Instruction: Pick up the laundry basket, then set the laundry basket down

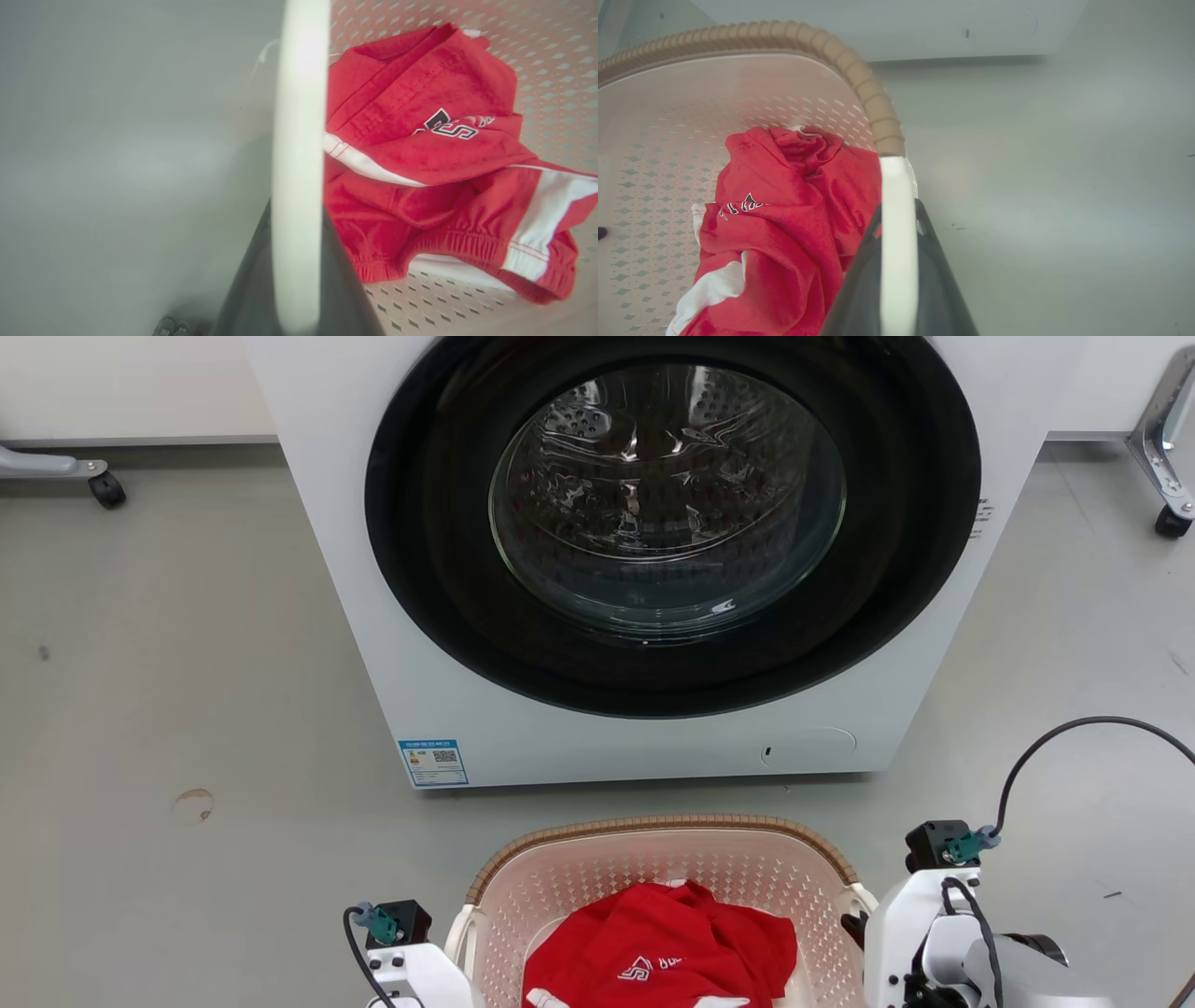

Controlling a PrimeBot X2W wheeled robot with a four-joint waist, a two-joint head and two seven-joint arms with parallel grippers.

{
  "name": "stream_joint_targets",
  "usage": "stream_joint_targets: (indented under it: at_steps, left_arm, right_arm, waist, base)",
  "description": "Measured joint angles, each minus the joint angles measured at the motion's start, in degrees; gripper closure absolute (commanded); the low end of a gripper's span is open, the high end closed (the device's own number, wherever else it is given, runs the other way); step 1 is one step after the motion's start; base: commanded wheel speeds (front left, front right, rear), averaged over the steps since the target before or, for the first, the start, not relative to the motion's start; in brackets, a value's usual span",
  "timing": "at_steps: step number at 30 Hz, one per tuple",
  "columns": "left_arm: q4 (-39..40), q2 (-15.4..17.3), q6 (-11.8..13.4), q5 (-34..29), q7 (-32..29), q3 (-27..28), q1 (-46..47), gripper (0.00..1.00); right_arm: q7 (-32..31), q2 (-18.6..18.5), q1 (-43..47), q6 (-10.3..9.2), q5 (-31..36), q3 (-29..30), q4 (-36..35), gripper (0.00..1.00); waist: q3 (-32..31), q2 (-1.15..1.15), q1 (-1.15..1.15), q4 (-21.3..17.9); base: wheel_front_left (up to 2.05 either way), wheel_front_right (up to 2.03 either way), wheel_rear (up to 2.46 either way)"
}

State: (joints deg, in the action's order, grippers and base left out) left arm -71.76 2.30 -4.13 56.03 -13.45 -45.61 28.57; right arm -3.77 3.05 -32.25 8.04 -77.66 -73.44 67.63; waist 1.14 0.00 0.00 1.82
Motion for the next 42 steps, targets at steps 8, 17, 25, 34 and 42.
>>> stream_joint_targets:
  at_steps: [8,17,25,34,42]
  left_arm:
    - [0.00,0.00,0.00,-0.01,0.14,-0.48,0.63,1.00]
    - [0.00,-0.02,0.00,-0.05,1.98,-0.71,4.07,1.00]
    - [-0.01,-0.18,0.00,-0.65,4.43,-1.09,8.47,1.00]
    - [-0.05,-0.62,0.00,-1.22,6.50,-1.51,12.23,1.00]
    - [-0.12,-0.64,-0.01,-1.71,8.04,-1.88,15.71,1.00]
  right_arm:
    - [0.27,0.00,-0.47,0.00,0.10,-0.02,0.10,1.00]
    - [2.61,-0.07,-3.90,0.01,0.62,-0.04,0.55,1.00]
    - [5.58,-0.24,-8.42,0.01,0.92,-0.10,1.19,1.00]
    - [8.23,-0.44,-11.96,0.21,1.22,-0.10,2.33,1.00]
    - [9.99,-0.57,-15.26,0.22,1.51,-0.03,2.92,1.00]
  waist:
    - [1.75,0.00,0.00,0.03]
    - [7.32,0.00,0.00,0.01]
    - [13.47,0.00,0.00,-0.20]
    - [20.20,0.00,0.00,-0.15]
    - [25.56,0.00,0.00,-0.10]
  base:
    - [0.00,0.00,0.00]
    - [0.00,0.00,0.00]
    - [0.00,0.00,0.00]
    - [0.00,0.00,0.00]
    - [0.00,0.00,0.00]
